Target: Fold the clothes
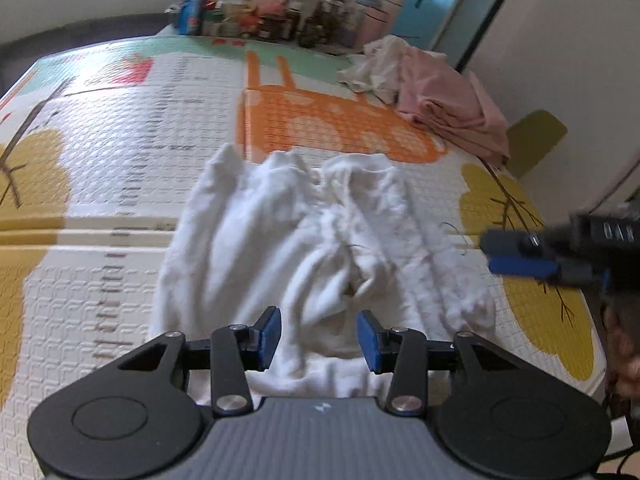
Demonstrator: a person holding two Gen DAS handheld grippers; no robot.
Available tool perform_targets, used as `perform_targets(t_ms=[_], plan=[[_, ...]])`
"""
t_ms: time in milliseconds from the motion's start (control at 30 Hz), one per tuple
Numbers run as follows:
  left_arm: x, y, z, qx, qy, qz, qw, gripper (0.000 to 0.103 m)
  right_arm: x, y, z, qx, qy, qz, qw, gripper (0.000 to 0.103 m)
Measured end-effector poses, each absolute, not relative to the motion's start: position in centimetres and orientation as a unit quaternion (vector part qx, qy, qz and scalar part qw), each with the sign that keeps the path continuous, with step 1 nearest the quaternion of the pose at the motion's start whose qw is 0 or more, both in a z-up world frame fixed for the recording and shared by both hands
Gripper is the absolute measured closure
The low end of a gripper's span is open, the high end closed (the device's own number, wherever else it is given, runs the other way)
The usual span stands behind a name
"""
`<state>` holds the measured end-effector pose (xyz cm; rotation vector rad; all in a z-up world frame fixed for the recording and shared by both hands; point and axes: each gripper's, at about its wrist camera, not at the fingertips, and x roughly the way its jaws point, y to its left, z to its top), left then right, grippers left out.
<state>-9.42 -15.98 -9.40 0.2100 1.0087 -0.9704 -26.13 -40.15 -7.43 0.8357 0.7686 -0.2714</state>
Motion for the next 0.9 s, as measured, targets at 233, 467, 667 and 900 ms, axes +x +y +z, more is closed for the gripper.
perform_targets(t_ms=[233, 467, 667, 900], plan=[[-10.8, -18.4, -9.2, 0.134, 0.431, -0.469, 0.759, 0.059, -32.4, -40.9, -9.7, 0.435, 0.333, -0.165, 0.82, 0.047], [-11.3, -20.2, -9.9, 0.135, 0.418, -0.508, 0.741, 0.059, -35.1, -41.4, -12.8, 0.505, 0.33, -0.157, 0.782, 0.045], [-11.5, -21.4, -11.2, 0.133, 0.423, -0.532, 0.721, 0.059, -35.9, -41.7, -15.4, 0.553, 0.306, -0.156, 0.759, 0.045], [-11.4, -22.1, -12.3, 0.155, 0.433, -0.524, 0.717, 0.057, -35.9, -42.1, -18.1, 0.596, 0.274, -0.162, 0.737, 0.045]])
